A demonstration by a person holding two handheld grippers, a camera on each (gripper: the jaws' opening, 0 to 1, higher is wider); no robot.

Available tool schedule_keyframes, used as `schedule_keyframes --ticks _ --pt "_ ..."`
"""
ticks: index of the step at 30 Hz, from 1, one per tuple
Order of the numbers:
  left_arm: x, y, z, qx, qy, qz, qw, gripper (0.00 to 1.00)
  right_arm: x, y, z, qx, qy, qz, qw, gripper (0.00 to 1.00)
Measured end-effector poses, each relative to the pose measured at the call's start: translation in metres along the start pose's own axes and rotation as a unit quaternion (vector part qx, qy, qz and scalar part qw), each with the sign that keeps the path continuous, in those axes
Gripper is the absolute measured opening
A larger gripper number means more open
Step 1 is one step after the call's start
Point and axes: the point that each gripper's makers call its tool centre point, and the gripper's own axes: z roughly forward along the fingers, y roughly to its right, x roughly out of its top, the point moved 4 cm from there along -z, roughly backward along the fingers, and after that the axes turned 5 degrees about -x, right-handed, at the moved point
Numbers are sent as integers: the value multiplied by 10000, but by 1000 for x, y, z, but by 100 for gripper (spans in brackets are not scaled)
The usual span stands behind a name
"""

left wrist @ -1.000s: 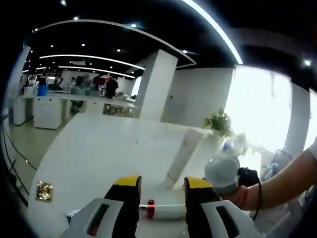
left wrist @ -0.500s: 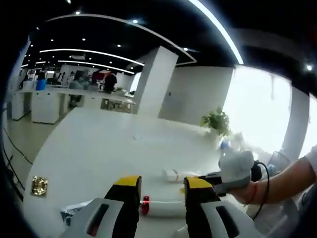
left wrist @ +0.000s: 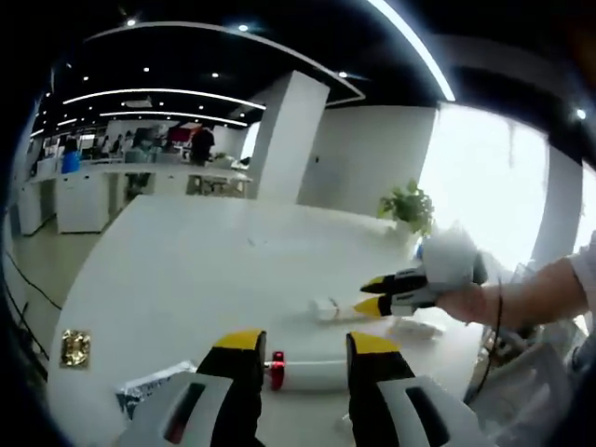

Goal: Arrange the skincare products in the storage area until every visible bottle or jar stands upright without overlapping.

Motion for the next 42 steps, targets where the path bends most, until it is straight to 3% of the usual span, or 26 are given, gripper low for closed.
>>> schedule_keyframes --ticks 1,6,7,9,10,11,14,15,16,17,20,23,27,28,32,35,37,38,39,40,42 --pt "-1 -1 1 4 -29 23 10000 36 0 0 5 311 -58 -55 9995 28" --pt "-5 -1 3 -58 -133 12 9999 36 -1 -4 16 932 -290 -657 9931 30" --pt "-6 -2 3 -61 -156 5 9999 36 2 -8 18 1090 -235 -531 9923 30" --pt "-8 -4 3 -32 -203 12 9998 36 -7 -9 24 1231 -658 -944 9857 31" --pt "-9 -4 3 -20 -213 19 9998 36 -8 -9 25 1199 -692 -1059 9847 32" --pt "-10 -6 2 28 -240 39 9997 36 -7 -10 30 1201 -638 -1488 9795 32" --pt "-12 -9 2 110 -285 93 9995 35 -8 -11 36 1317 -755 -2041 9671 30" --pt "-12 -10 2 120 -297 96 9994 35 -4 -15 37 1452 -699 -1885 9688 30" --pt "-12 -10 2 124 -300 91 9994 35 -4 -18 36 1577 -694 -1944 9657 30" --pt "-12 -10 2 121 -299 87 9994 35 -2 -24 37 1728 -614 -2157 9591 30" --pt "-11 -4 3 -66 -242 -19 9997 35 0 -29 37 1919 -567 -2316 9520 30" --pt "-10 0 5 -196 -223 -30 9996 35 4 -44 35 2323 -460 -2553 9374 30" --pt "-15 3 13 -368 -565 225 9975 35 6 -61 32 2793 -281 -2836 9169 30" --pt "-14 4 15 -388 -603 316 9969 35 7 -67 30 2913 -209 -3063 9060 30" --pt "-1 6 29 -607 -727 661 9933 35 7 -73 27 3096 -112 -3181 8960 30" --pt "1 8 46 -901 -1074 924 9858 36 8 -73 27 3104 -121 -3175 8959 31" --pt "1 7 55 -941 -1223 1057 9824 38 8 -72 27 3046 -159 -3063 9017 34" --pt "3 7 70 -1099 -1394 1311 9753 38 7 -67 23 2923 -413 -2637 9183 38" --pt "3 5 75 -1086 -1450 1382 9737 39 10 -63 20 2869 -342 -2336 9284 42" --pt "4 4 82 -1115 -1525 1468 9710 40 19 -58 17 2868 52 -1866 9396 42" --pt "0 -1 96 -1183 -1821 1614 9627 40 19 -39 10 2716 197 -1175 9550 41"
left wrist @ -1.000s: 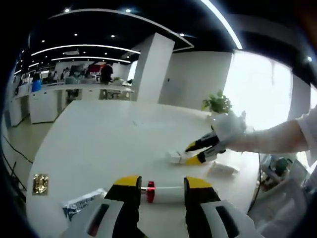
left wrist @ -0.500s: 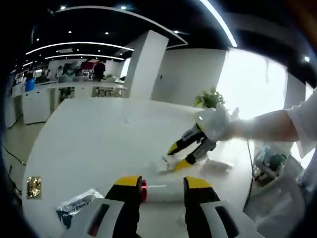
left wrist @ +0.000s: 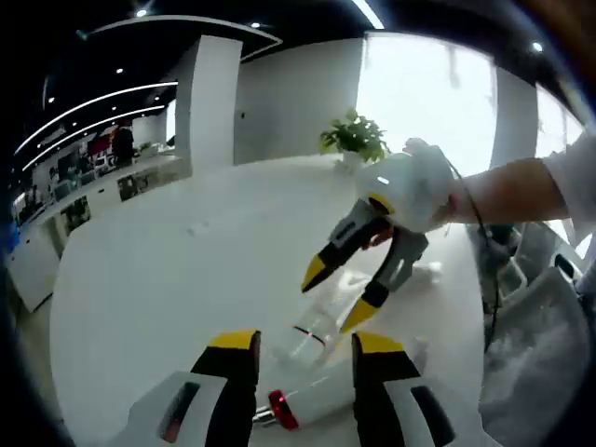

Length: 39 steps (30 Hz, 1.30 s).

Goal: Arrange the skincare products in the storage area until every visible bottle or jar stands upright without overlapping.

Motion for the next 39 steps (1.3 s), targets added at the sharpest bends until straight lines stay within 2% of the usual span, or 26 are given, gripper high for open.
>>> schedule_keyframes --ticks 3,4,5,7,9,11,13,15,16,19,20,21,26,27,29,32,33,35,36,38,39 --pt "-7 -8 15 -187 -534 288 9980 37 -18 10 -18 -245 -27 227 9994 40" --pt "-9 -9 20 -251 -662 298 9970 36 -32 13 -28 -256 -127 388 9988 40" --pt "-11 -8 25 -382 -816 339 9954 36 -38 14 -31 -280 -177 416 9986 40" --pt "-11 -11 33 -429 -927 414 9939 36 -53 17 -39 -390 -319 447 9977 41" --pt "-11 -12 40 -504 -1052 442 9922 38 -63 17 -41 -413 -458 545 9966 41" --pt "-15 -9 43 -679 -1282 565 9878 38 -69 16 -40 -447 -555 540 9960 41" --pt "-18 -10 45 -707 -1422 657 9851 37 -73 19 -38 -520 -621 522 9953 40" --pt "-24 -15 48 -637 -1698 825 9800 35 -76 23 -35 -664 -717 588 9935 39" --pt "-27 -13 50 -704 -1793 777 9782 35 -77 24 -33 -687 -758 707 9922 39" --pt "-25 -10 55 -753 -1815 908 9763 29 -81 24 -29 -622 -749 1039 9898 40" --pt "-26 -10 55 -739 -1873 958 9748 29 -81 21 -30 -546 -713 1293 9875 40" --pt "-26 -12 56 -702 -1859 1020 9747 29 -79 28 -31 -625 -594 1360 9870 39" --pt "-29 -15 60 -677 -1977 1193 9706 29 -80 34 -34 -615 -462 1799 9807 39" --pt "-31 -15 61 -689 -1981 1433 9672 28 -80 38 -35 -595 -328 2089 9756 39" --pt "-35 -15 62 -667 -2010 1603 9641 28 -78 40 -36 -516 -74 2502 9668 39" --pt "-35 -21 64 -497 -1932 1722 9646 27 -78 42 -37 -448 98 3031 9519 38" --pt "-36 -20 65 -551 -1922 1698 9650 27 -78 44 -37 -442 176 3191 9465 37" --pt "-36 -20 65 -572 -1936 1684 9648 27 -77 46 -37 -424 314 3330 9414 37" --pt "-36 -20 65 -588 -1932 1756 9635 27 -72 44 -35 -309 561 3639 9292 37" --pt "-36 -20 65 -588 -1933 1790 9629 27 -70 45 -34 -247 665 3834 9208 37" --pt "-37 -20 66 -585 -1956 1839 9615 27 -67 45 -31 -196 816 4221 9027 37"
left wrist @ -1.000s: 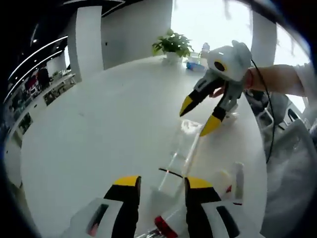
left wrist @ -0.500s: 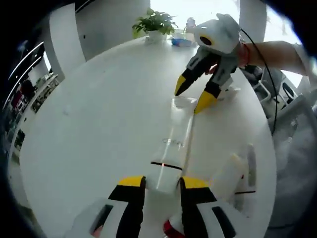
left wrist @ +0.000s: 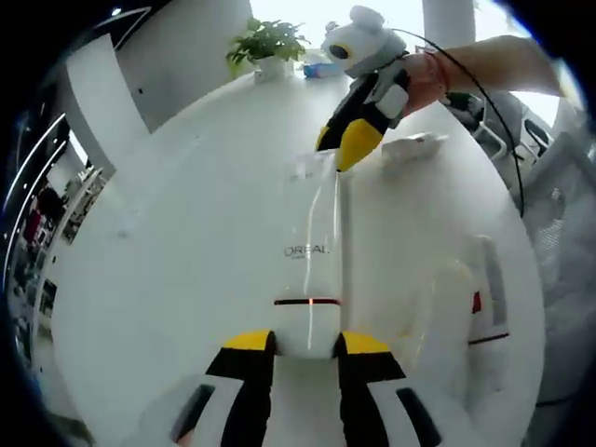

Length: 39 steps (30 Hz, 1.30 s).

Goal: Arrange the skincare products in the storage area until every visible bottle or jar stands upright without overlapping.

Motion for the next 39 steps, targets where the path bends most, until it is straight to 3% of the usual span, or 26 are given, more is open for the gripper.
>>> schedule_keyframes --ticks 5,6,16,18,19,21,25,29,34,35,39 --pt "-1 -1 0 -45 68 -108 9999 27 0 -7 11 143 89 894 9958 34" --pt "-1 0 0 -42 95 -162 9998 27 6 -2 12 14 292 898 9955 34" --pt "-3 0 1 -85 387 -553 9977 27 12 2 17 69 158 1457 9892 23" --pt "-3 0 1 -95 403 -623 9972 27 21 -4 15 141 434 1486 9878 18" --pt "-5 -1 1 -102 455 -772 9959 27 36 -14 11 391 729 1412 9865 14" --pt "-6 -1 1 -84 636 -1007 9928 27 52 -33 5 658 864 1050 9885 11" --pt "-10 -1 1 -21 937 -1201 9883 27 66 -52 5 397 720 139 9965 10" --pt "-9 0 1 51 1025 -1284 9864 27 77 -71 3 193 652 -718 9951 10" --pt "-9 0 1 122 1135 -1403 9835 28 84 -97 2 -12 650 -1698 9833 10" --pt "-10 0 1 139 1188 -1451 9822 28 85 -108 2 -73 628 -2113 9754 10" --pt "-11 1 0 143 1407 -1584 9772 29 87 -134 6 -166 525 -2962 9535 10"
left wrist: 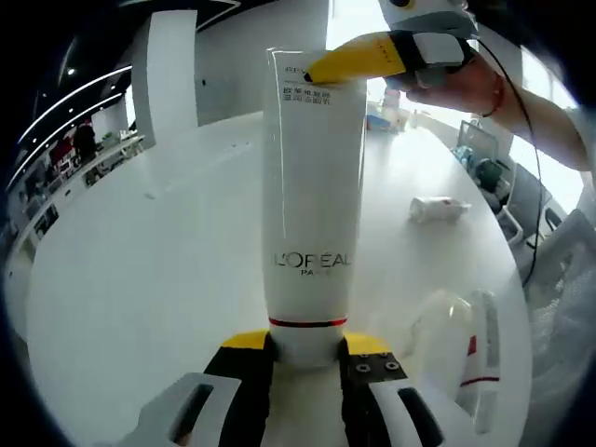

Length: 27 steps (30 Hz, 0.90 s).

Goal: Arrange the skincare products in the storage area until every visible bottle or jar stands upright without overlapping.

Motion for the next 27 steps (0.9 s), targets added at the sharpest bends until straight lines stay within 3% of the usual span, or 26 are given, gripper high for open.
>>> schedule_keyframes --ticks 3,5,6,8,12,13,16,19,21,25,26,27 --pt "1 1 1 16 55 -84 9999 30 6 -11 3 64 -57 -407 9991 9" --pt "2 2 1 -27 112 -316 9994 34 10 -22 6 209 -50 -572 9981 9" --pt "4 4 1 -123 160 -622 9979 38 11 -31 10 272 -164 -629 9975 9" --pt "5 4 0 -92 180 -576 9981 44 12 -37 13 316 -246 -677 9969 9" --pt "17 6 -7 -53 638 -426 9970 39 15 -44 15 321 -344 -987 9940 9" --pt "19 8 -14 -66 755 -539 9957 39 20 -60 17 497 -433 -1450 9872 8" --pt "18 9 -21 -25 958 -489 9942 37 24 -72 21 590 -452 -1996 9771 8" --pt "23 9 -36 -22 1383 -662 9882 36 24 -81 23 762 -463 -2368 9675 8" --pt "25 11 -50 -30 1569 -661 9854 36 23 -83 23 773 -429 -2409 9665 9" --pt "21 12 -58 -16 1552 -694 9854 34 19 -78 23 721 -401 -2226 9714 12" --pt "17 11 -61 127 1515 -651 9862 34 9 -77 24 715 -598 -2075 9738 15" --pt "16 13 -63 160 1531 -668 9858 34 5 -77 25 704 -587 -2076 9739 18"
